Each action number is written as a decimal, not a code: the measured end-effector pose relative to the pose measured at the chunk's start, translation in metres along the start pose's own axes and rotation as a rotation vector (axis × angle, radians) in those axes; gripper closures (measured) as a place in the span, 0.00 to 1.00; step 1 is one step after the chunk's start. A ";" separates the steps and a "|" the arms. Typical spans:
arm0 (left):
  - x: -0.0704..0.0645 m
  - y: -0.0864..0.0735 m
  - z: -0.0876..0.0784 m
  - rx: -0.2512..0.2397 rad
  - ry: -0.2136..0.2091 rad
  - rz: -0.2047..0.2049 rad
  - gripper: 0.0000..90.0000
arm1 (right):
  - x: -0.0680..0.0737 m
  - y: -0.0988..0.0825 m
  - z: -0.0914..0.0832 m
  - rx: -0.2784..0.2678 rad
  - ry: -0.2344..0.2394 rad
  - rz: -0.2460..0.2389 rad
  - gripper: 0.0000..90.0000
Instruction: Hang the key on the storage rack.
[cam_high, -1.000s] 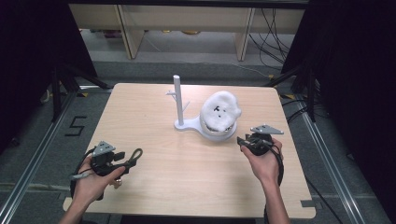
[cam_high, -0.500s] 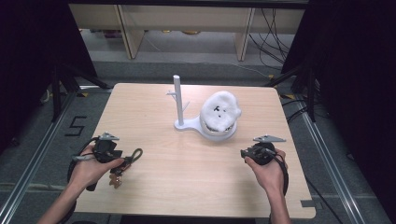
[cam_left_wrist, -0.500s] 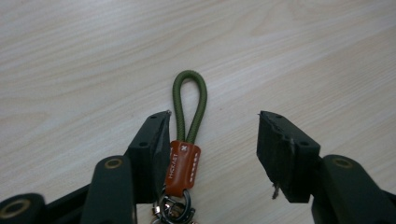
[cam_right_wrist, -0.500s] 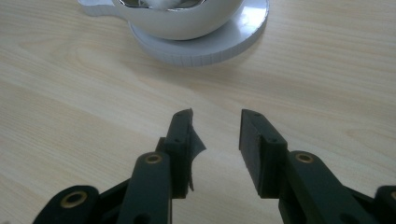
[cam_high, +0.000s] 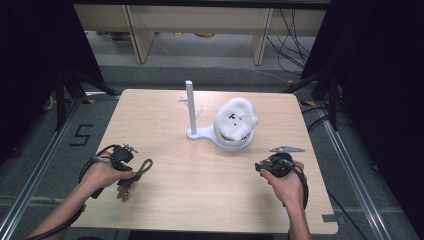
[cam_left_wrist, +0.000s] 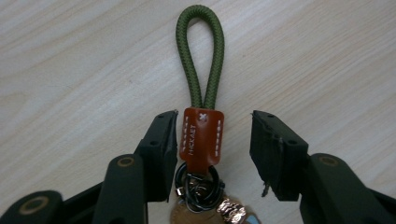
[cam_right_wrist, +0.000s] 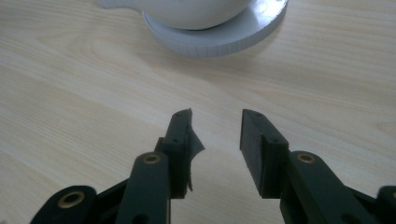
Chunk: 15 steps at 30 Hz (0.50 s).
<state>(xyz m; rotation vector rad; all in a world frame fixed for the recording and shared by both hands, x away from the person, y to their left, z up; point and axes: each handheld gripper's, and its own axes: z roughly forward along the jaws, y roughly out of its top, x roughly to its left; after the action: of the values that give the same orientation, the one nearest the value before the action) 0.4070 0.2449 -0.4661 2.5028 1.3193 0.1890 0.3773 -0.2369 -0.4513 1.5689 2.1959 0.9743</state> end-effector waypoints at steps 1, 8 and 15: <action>0.001 0.001 0.001 0.009 -0.001 0.012 0.58 | 0.000 0.000 0.002 -0.013 0.017 0.006 0.72; 0.004 0.003 0.001 0.062 0.006 0.071 0.60 | 0.002 0.000 0.000 -0.005 0.008 0.016 0.71; 0.003 0.005 0.005 0.112 0.006 0.099 0.62 | 0.001 -0.001 0.001 0.002 0.014 0.021 0.70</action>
<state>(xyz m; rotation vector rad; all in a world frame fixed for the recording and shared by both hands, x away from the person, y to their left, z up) 0.4137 0.2437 -0.4691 2.6655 1.2418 0.1472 0.3769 -0.2362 -0.4523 1.5945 2.1942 0.9919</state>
